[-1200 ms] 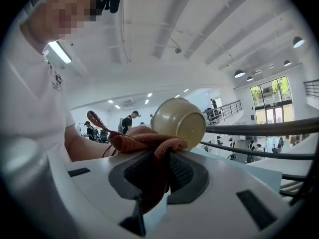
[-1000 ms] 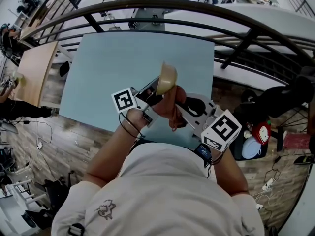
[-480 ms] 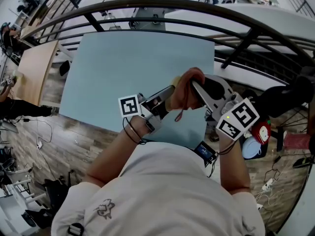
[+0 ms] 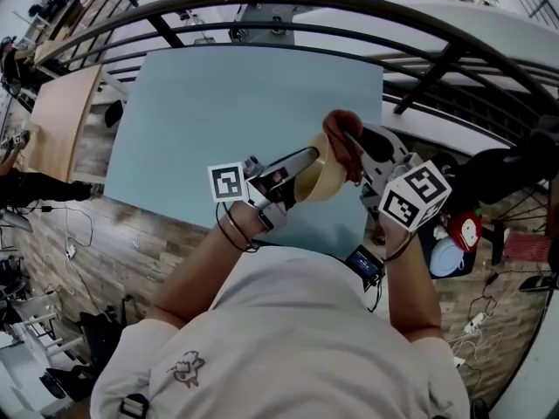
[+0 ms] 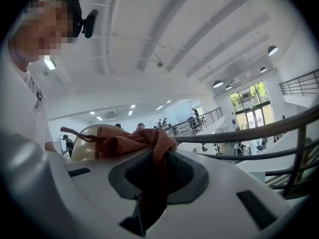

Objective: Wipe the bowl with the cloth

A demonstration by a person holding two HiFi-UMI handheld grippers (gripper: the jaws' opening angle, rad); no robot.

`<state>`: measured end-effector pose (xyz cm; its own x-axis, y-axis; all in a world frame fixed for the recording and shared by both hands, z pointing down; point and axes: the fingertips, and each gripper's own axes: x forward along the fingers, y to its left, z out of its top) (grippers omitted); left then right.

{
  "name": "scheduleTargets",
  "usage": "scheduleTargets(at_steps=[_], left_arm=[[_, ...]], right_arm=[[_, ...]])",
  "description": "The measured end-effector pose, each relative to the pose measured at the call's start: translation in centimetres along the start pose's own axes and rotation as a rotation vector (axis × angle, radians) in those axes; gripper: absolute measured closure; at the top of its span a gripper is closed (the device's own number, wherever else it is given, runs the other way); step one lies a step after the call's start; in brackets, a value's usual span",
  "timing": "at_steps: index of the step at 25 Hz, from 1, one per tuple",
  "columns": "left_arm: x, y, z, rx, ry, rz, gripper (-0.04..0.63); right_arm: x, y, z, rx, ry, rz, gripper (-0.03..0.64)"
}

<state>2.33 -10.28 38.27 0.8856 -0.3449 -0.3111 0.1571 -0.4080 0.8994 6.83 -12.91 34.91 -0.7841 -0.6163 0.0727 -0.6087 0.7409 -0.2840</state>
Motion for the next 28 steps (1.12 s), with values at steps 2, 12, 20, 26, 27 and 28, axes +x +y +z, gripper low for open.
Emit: scheduleTargets(at_steps=[2, 12, 20, 26, 27, 28], left_arm=[[0.2, -0.5, 0.0, -0.009, -0.008, -0.016, 0.571], [-0.8, 1.9, 3.5, 0.08, -0.163, 0.14, 0.56], [-4.3, 6.1, 5.2, 0.319, -0.145, 0.469, 0.555], [-6.3, 8.2, 6.1, 0.401, -0.103, 0.601, 0.557], [-6.9, 8.7, 6.1, 0.408, -0.096, 0.626, 0.558], [-7.5, 9.1, 6.2, 0.416, -0.089, 0.646, 0.561]], right_arm=[[0.0, 0.1, -1.1, 0.033, 0.022, 0.006, 0.545], [1.3, 3.7, -7.4, 0.029, 0.241, 0.091, 0.546], [1.2, 6.7, -9.9, 0.071, 0.284, 0.2, 0.545], [0.8, 6.7, -9.3, 0.131, 0.252, 0.211, 0.545], [0.9, 6.7, -9.1, 0.136, 0.243, 0.208, 0.545], [1.0, 6.5, -9.0, 0.135, 0.237, 0.202, 0.545]])
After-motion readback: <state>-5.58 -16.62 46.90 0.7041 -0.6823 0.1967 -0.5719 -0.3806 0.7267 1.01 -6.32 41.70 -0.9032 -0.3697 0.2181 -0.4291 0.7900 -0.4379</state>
